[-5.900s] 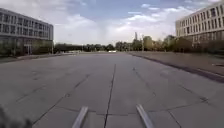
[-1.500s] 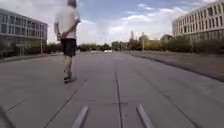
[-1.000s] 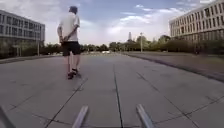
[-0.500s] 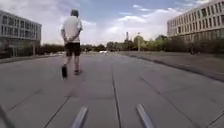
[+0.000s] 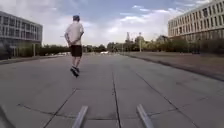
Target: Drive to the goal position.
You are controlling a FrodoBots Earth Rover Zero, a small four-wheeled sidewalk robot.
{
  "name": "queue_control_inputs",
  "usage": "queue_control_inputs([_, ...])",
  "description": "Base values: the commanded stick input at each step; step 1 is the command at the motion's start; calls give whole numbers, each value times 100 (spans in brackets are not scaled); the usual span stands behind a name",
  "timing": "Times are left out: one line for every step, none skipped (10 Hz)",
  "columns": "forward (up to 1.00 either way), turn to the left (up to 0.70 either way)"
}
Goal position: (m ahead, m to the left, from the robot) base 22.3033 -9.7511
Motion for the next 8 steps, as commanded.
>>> queue_control_inputs([70,0])
queue_control_inputs([70,0])
queue_control_inputs([70,0])
queue_control_inputs([70,0])
queue_control_inputs([70,0])
queue_control_inputs([70,0])
queue_control_inputs([70,0])
queue_control_inputs([70,0])
